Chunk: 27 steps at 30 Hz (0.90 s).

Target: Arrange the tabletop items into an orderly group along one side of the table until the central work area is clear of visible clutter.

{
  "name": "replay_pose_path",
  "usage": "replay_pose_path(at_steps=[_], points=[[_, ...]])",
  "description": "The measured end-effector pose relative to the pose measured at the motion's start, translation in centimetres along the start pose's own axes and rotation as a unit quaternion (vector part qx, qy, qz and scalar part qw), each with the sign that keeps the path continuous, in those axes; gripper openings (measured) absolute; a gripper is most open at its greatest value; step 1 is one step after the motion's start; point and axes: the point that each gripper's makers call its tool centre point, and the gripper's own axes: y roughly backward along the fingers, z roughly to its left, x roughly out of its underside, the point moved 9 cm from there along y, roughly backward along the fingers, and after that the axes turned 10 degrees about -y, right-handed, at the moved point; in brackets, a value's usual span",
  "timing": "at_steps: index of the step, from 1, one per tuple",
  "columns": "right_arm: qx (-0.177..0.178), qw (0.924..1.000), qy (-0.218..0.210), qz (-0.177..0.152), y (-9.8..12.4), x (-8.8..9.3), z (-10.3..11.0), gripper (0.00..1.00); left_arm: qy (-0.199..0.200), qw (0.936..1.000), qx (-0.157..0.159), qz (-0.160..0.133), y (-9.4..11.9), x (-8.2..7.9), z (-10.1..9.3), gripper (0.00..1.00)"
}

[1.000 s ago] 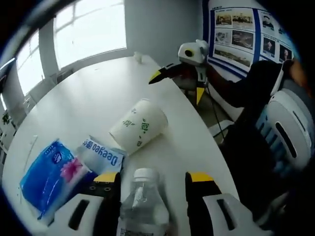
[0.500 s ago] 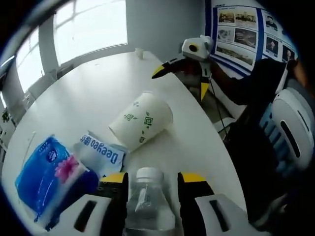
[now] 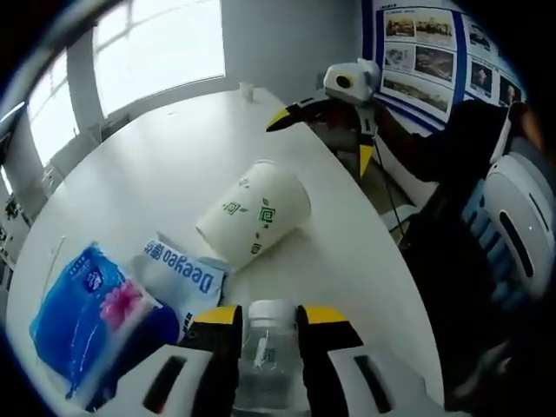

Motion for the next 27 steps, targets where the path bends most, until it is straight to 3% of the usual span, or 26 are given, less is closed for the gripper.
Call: replay_pose_path(at_steps=[10, 22, 27], points=[[0.005, 0.9999, -0.01, 0.008, 0.0, 0.2, -0.2, 0.99, -0.019, 0.9997, -0.005, 0.012, 0.0, -0.3, -0.1, 0.21], [0.005, 0.9999, -0.012, 0.008, 0.1, 0.4, -0.2, 0.98, -0.019, 0.9998, -0.009, -0.007, 0.6, -0.3, -0.2, 0.2], [0.006, 0.9999, -0.011, 0.008, 0.2, 0.3, -0.2, 0.97, -0.012, 0.9994, -0.017, -0.029, 1.6, -0.5, 0.0, 0.2]])
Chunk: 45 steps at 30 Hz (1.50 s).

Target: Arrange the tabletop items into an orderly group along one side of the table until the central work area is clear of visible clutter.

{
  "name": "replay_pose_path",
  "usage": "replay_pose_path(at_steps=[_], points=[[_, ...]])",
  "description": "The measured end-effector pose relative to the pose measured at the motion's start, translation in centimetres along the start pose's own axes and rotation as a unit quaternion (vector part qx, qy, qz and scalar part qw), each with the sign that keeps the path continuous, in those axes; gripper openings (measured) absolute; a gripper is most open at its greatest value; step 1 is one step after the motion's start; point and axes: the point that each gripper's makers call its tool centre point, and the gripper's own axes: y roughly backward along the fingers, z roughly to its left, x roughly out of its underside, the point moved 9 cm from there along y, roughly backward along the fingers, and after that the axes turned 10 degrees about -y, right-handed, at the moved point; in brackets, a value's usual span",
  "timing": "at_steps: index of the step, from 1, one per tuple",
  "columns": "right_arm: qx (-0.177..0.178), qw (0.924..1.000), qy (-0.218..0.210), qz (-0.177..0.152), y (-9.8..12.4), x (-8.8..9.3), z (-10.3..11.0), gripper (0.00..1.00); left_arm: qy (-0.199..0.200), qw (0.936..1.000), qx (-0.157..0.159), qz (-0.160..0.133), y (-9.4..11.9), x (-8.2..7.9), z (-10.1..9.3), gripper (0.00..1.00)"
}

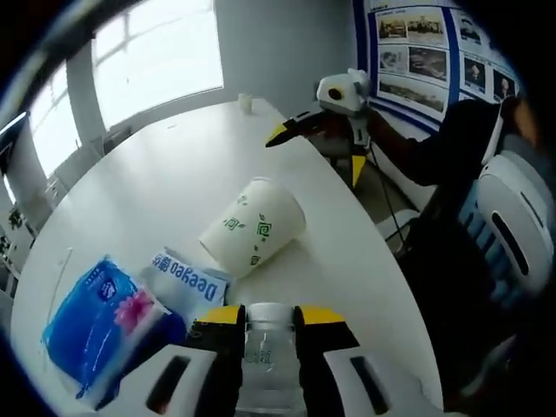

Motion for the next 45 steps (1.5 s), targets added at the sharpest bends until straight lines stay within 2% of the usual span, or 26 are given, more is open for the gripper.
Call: replay_pose_path(at_steps=[19, 32, 45], points=[[0.002, 1.0, 0.004, -0.002, 0.1, -0.9, 0.5, 0.95, -0.006, 0.9981, -0.047, -0.041, 4.9, -0.8, -0.2, 0.19], [0.0, 0.9999, 0.015, 0.0, -0.2, -1.9, 0.7, 0.95, 0.007, 0.9934, -0.095, -0.065, 8.8, 0.1, 0.0, 0.19], [-0.003, 0.9996, 0.029, 0.003, -0.6, -3.1, 1.4, 0.95, 0.015, 0.9857, -0.143, -0.088, 12.5, 1.4, -0.9, 0.19]])
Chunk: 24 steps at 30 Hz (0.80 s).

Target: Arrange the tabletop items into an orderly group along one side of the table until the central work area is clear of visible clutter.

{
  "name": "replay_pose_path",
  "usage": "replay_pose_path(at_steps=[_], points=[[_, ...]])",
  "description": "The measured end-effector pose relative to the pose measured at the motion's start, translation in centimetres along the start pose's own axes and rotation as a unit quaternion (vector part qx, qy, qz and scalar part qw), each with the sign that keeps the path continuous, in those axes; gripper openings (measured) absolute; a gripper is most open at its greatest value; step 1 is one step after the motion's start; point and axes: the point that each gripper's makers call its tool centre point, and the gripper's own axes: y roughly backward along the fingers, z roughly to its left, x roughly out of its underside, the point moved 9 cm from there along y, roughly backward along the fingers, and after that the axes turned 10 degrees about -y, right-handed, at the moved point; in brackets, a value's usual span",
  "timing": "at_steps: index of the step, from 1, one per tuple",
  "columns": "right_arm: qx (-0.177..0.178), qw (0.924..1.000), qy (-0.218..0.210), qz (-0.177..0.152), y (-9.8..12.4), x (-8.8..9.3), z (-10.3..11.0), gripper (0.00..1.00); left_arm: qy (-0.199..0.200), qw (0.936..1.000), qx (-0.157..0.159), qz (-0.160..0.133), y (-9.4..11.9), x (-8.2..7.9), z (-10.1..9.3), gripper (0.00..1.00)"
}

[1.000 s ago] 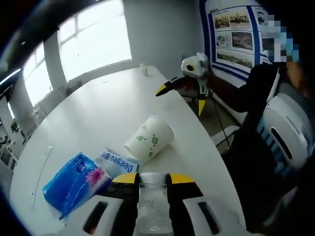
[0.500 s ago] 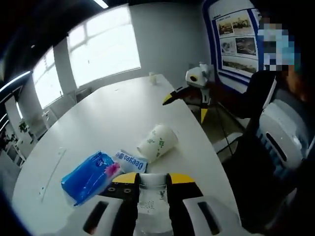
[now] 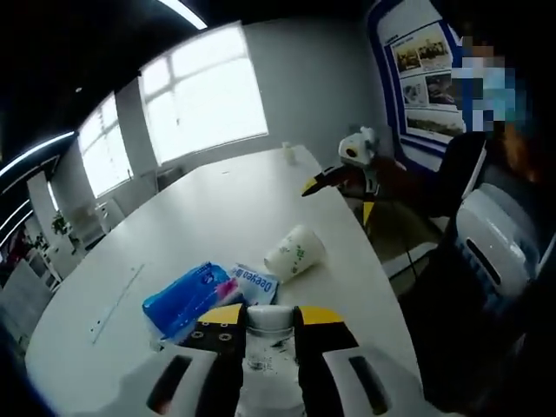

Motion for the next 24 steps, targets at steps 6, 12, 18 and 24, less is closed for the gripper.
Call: replay_pose_path(at_steps=[6, 12, 18, 24], points=[[0.004, 1.0, 0.002, 0.0, 0.1, -0.3, 0.0, 0.95, 0.003, 0.9995, -0.028, -0.013, 2.5, 0.1, 0.0, 0.19], [0.004, 1.0, 0.003, 0.0, -0.1, -0.5, 0.2, 0.95, 0.012, 0.9982, -0.053, -0.026, 4.4, 0.7, 0.3, 0.19], [0.004, 1.0, 0.006, 0.0, -0.2, -0.8, 0.3, 0.95, 0.021, 0.9961, -0.078, -0.036, 6.2, 1.2, 0.4, 0.19], [0.004, 1.0, 0.008, 0.001, -0.3, -1.0, 0.5, 0.95, 0.027, 0.9943, -0.092, -0.047, 7.7, 1.7, 0.4, 0.19]])
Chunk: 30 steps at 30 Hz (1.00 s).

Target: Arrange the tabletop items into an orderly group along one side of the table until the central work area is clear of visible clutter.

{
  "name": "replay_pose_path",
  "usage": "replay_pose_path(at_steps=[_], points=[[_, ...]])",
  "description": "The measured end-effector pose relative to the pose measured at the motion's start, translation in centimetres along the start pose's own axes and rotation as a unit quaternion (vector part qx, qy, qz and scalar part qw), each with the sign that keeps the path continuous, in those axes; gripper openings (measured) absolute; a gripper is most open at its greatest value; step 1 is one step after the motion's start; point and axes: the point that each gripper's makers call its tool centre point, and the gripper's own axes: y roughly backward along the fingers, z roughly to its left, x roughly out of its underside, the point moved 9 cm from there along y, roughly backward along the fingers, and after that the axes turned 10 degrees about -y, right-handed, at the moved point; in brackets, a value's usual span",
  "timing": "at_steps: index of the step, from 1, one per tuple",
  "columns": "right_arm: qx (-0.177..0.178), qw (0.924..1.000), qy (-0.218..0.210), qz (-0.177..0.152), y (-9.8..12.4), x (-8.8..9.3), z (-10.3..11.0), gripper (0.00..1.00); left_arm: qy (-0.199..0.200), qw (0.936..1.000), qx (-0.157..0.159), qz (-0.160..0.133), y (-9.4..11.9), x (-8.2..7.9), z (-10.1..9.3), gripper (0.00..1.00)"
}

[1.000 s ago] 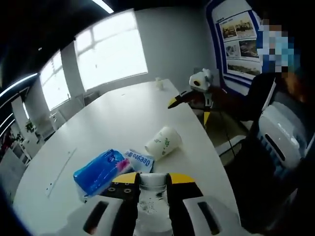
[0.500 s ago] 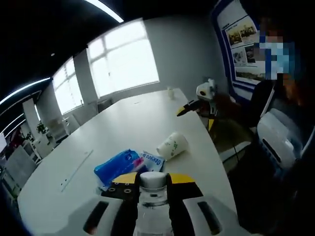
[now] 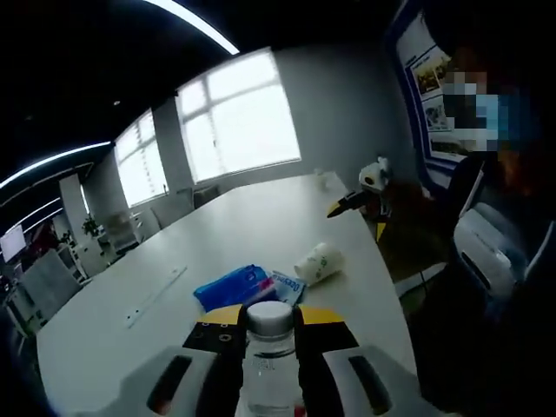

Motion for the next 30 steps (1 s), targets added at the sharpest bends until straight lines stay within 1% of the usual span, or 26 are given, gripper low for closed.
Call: replay_pose_path(at_steps=[4, 6, 10, 13, 21, 26, 30], points=[[-0.002, 1.0, 0.0, 0.0, -0.1, -0.1, 0.2, 0.94, 0.01, 0.9998, -0.01, -0.011, 0.9, 0.4, 0.1, 0.19], [0.0, 1.0, 0.0, 0.001, -0.1, -0.1, 0.3, 0.94, 0.014, 0.9996, -0.015, -0.018, 1.7, 0.7, 0.0, 0.19], [0.003, 1.0, -0.001, -0.001, -0.2, -0.2, 0.3, 0.94, 0.025, 0.999, -0.03, -0.023, 3.2, 1.3, 0.3, 0.19], [0.001, 1.0, -0.001, 0.0, -0.4, -0.2, 0.5, 0.94, 0.033, 0.9985, -0.036, -0.027, 3.9, 1.7, 0.5, 0.19], [-0.001, 1.0, -0.002, 0.0, -0.6, -0.2, 0.7, 0.94, 0.048, 0.9971, -0.046, -0.037, 4.7, 2.3, 0.6, 0.19], [-0.001, 1.0, -0.004, 0.003, -0.6, -0.1, 1.0, 0.93, 0.048, 0.997, -0.046, -0.038, 5.0, 2.4, 0.5, 0.2], [-0.002, 1.0, -0.005, 0.002, -0.7, 0.0, 1.1, 0.93, 0.057, 0.9963, -0.05, -0.039, 5.3, 2.8, 0.7, 0.2]])
